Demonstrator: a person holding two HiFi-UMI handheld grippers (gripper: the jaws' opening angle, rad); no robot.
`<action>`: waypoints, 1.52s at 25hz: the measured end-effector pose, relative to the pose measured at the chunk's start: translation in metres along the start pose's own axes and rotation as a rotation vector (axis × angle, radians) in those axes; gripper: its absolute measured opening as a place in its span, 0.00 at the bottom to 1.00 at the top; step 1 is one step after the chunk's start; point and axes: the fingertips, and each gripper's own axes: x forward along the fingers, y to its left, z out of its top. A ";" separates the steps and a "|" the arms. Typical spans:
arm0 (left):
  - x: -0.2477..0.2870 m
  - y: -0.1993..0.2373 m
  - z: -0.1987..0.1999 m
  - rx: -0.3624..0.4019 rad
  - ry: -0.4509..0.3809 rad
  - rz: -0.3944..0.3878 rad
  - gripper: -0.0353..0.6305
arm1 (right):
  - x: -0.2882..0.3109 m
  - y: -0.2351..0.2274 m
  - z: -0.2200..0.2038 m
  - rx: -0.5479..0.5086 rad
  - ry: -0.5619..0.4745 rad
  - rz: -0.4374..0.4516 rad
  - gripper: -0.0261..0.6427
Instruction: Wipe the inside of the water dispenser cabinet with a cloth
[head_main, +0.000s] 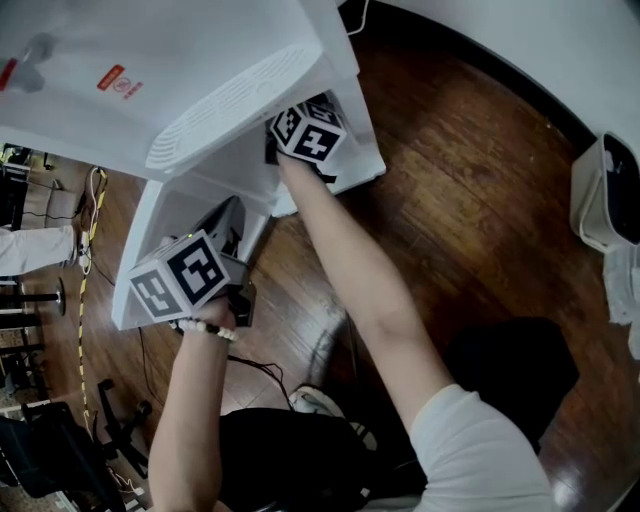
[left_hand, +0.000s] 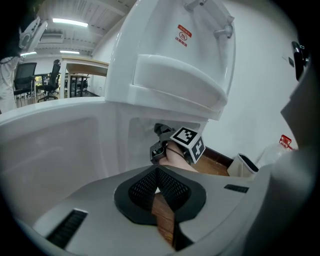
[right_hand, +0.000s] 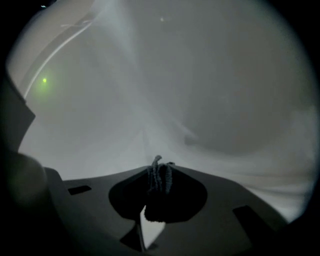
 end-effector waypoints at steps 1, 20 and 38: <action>0.001 -0.001 -0.001 0.001 0.004 -0.010 0.04 | -0.001 0.004 0.006 -0.007 -0.016 0.001 0.12; 0.008 0.032 -0.021 -0.064 0.053 -0.064 0.04 | -0.008 -0.116 -0.082 0.161 0.116 -0.306 0.13; -0.017 0.036 -0.015 -0.053 0.036 -0.104 0.04 | -0.036 -0.017 0.022 0.378 -0.302 -0.163 0.13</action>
